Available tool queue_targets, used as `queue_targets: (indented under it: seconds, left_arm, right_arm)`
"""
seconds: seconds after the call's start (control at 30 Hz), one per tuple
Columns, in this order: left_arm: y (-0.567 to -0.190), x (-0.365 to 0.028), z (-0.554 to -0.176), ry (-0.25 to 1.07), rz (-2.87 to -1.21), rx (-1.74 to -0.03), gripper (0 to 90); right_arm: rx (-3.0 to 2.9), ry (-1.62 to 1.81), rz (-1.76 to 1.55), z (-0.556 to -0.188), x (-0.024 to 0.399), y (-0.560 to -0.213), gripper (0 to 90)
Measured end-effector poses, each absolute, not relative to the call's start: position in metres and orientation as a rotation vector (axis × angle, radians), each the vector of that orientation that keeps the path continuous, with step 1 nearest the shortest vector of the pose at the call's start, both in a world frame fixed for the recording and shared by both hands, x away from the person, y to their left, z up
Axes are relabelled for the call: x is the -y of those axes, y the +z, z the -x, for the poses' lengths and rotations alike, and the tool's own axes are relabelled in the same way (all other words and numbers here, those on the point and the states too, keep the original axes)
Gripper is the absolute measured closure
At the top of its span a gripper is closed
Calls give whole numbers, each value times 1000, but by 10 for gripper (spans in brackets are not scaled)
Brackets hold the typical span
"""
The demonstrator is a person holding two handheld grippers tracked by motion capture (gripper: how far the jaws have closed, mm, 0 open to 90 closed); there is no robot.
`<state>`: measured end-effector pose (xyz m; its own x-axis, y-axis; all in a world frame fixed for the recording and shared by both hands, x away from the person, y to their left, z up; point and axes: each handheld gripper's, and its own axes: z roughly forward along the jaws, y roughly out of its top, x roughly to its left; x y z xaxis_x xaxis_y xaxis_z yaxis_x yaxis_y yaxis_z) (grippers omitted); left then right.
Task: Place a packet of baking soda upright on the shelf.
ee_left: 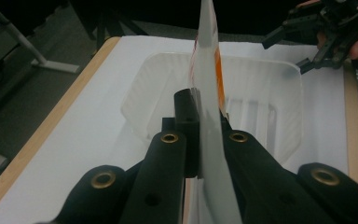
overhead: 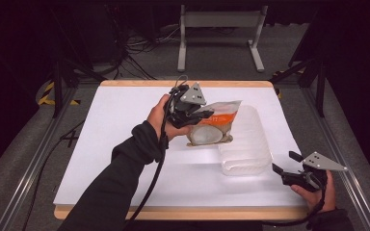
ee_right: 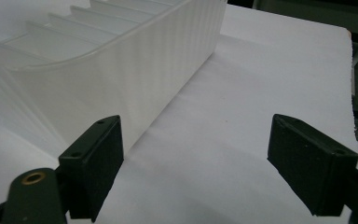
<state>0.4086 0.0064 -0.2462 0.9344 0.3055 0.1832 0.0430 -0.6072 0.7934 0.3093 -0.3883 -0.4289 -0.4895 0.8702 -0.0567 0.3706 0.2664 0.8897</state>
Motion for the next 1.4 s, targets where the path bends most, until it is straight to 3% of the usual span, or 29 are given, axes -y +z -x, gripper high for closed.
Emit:
queue_targets:
  seconds: [0.7, 1.4]
  left_arm:
    - [-255, 76, -424, 306, -2191, -145, 898]
    - [-302, 96, -446, 193, -2146, -211, 898]
  right_arm:
    - [-1986, 1177, -1117, -308, 391, -430, 189]
    - [-1987, 1181, -1126, -307, 391, -430, 190]
